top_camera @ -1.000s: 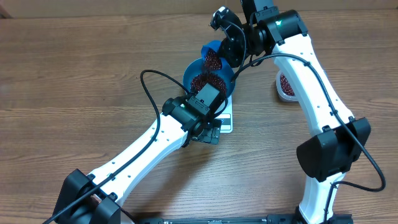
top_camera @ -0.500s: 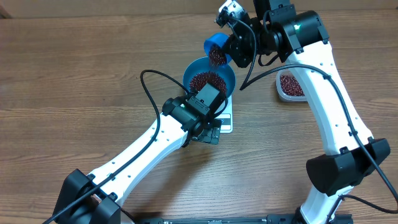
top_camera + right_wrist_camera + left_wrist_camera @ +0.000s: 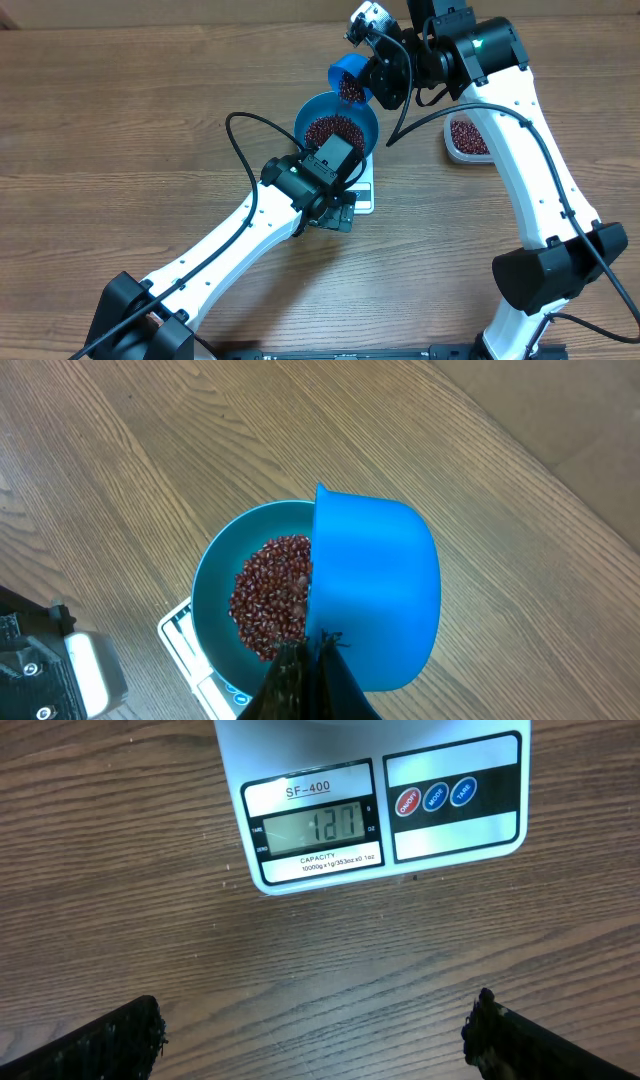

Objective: Scoop item into bowl and weigh 150g on scale
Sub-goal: 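Tilt the scoop with the right gripper to pour beans into bowl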

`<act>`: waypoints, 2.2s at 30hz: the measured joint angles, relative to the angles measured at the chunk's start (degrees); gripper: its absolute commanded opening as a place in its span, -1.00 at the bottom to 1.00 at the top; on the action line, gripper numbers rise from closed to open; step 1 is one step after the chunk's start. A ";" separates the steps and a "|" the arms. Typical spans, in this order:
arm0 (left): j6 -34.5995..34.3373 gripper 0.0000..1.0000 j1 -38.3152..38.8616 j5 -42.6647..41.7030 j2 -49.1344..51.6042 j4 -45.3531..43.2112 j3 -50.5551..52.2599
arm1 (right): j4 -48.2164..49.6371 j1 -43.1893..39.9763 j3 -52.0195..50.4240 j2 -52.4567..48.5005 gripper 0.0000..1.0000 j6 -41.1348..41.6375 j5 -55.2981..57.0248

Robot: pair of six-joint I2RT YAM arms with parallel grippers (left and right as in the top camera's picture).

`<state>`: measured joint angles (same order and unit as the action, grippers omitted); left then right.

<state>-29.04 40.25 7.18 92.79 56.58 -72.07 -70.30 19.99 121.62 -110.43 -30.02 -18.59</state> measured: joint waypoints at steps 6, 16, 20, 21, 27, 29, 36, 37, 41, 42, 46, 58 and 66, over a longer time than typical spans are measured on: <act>0.02 0.99 0.00 0.00 0.00 0.00 0.00 | 0.02 0.00 0.00 0.00 -0.93 -1.75 -0.02; 0.00 0.99 0.00 0.00 0.00 0.00 0.00 | 0.04 0.00 0.00 0.00 -0.93 -2.99 0.00; 0.02 0.99 0.00 0.00 0.00 0.00 0.02 | 0.04 0.00 0.00 0.00 -0.93 -2.99 -0.02; 0.00 0.99 0.00 0.00 0.00 0.00 0.00 | 0.02 0.00 0.00 0.00 -0.93 -2.99 -0.02; 0.00 0.99 0.00 0.00 0.00 0.00 0.02 | 0.02 0.00 0.00 0.00 -0.93 -2.34 -0.11; 0.02 0.99 0.00 0.00 0.00 0.00 0.02 | 0.04 0.00 0.00 0.00 -0.92 -2.12 -0.13; 0.00 0.99 0.00 0.00 0.00 0.00 0.00 | 0.00 0.00 0.00 0.00 -0.92 -1.84 -0.26; 0.00 0.99 0.00 0.00 0.00 0.00 0.00 | 0.00 0.00 0.00 0.00 -0.92 -1.79 -0.28; 0.00 0.99 0.00 0.00 0.00 0.00 0.02 | 0.04 0.00 0.00 0.00 -0.92 -1.73 -0.44; 0.00 0.99 0.00 0.00 0.00 0.00 0.00 | 0.02 0.00 0.00 0.00 -0.92 -1.73 -0.48; 0.00 0.99 0.00 0.00 0.00 0.00 0.00 | 0.04 0.00 0.00 0.00 -0.92 -1.70 -0.48; 0.00 0.99 0.00 0.00 0.00 0.00 0.00 | 0.00 0.00 0.00 0.00 -0.91 -1.70 -0.50; 0.00 0.99 0.00 0.00 0.00 0.00 0.02 | 0.07 0.00 0.00 0.00 -0.93 -1.70 -0.50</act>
<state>-29.04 40.25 7.18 92.79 56.58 -72.05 -70.24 19.99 121.62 -110.43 -31.73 -19.09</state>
